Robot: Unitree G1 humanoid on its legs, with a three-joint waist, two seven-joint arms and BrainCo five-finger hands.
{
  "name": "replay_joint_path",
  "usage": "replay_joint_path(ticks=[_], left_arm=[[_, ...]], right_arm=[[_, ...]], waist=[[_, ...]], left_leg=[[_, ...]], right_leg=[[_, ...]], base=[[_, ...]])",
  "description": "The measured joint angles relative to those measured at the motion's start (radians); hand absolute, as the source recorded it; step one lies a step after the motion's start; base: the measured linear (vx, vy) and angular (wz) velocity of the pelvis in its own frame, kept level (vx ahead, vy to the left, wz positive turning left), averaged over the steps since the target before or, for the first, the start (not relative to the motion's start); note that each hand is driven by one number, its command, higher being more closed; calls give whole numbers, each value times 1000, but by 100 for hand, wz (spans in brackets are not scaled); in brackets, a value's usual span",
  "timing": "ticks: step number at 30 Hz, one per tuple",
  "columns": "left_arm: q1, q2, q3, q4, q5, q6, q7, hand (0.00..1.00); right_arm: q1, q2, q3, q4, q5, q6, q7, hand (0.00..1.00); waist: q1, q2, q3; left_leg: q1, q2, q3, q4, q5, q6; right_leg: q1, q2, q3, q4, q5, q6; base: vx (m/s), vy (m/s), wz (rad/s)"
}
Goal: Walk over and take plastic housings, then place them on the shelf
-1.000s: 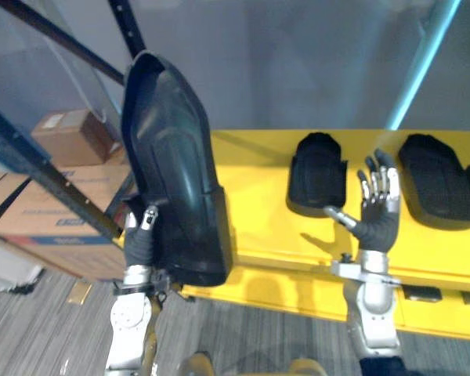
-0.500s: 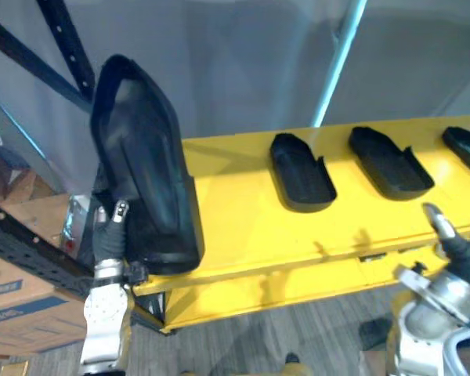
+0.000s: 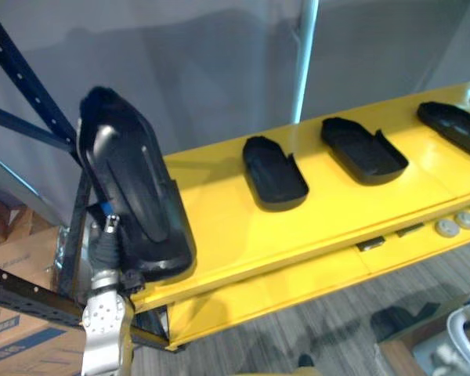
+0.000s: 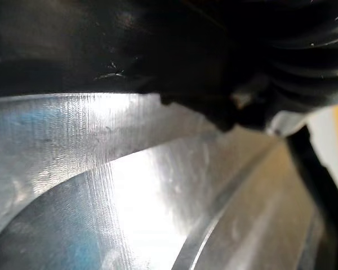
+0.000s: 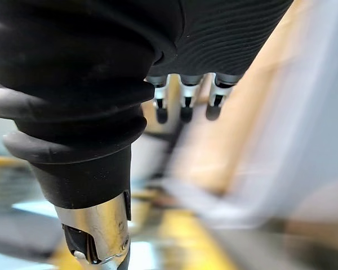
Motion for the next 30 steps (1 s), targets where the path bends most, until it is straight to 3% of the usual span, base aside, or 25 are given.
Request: replay_joint_path(ticks=[3,5,6,10,14,22,30], left_arm=[[-65,44,-25,104,6,92,-28,100],[-118,87,-51,180,12,119,-31,100],[-175,137,-84,270,13,154,-36,100],[-292,208,-125,452,13,214,-40,100],[-383,258,-143,565,12,249,-50,100],[-588,373,-170,841,14,301,-87,100],[-701,389,-213,947,24,346,-146,100]], right_arm=[[3,11,3,293,46,130,159,0],[-7,20,5,357,46,169,211,0],[-9,21,25,400,46,197,260,0],[-44,16,56,441,92,238,317,0],[-71,-5,94,456,103,256,356,0],[-108,-49,113,512,104,280,377,0],[-113,-66,113,522,103,291,394,0]], waist=[[4,-9,-19],[10,-4,-23],[11,-14,-25],[11,-30,-32],[14,-39,-32],[7,-25,-24],[-2,-24,-22]], left_leg=[[19,-7,5,-49,23,2],[35,-11,4,-63,35,2],[38,-14,-3,-76,44,4],[41,-15,-9,-91,54,3],[50,-18,-9,-91,54,3],[50,-19,-9,-89,54,3],[52,-15,-8,-76,54,3]], right_leg=[[4,-1,-5,0,-5,-6],[12,-3,-10,0,-5,-7],[15,-3,-22,-1,-8,-11],[16,-3,-32,-2,-11,-16],[18,-3,-33,-7,-12,-17],[24,-3,-46,-14,-11,-16],[33,-4,-56,-13,-11,-17]], base=[[4,-2,7],[-2,4,7],[-5,1,12],[-4,-2,5],[0,0,0],[0,0,0],[-19,0,0]])
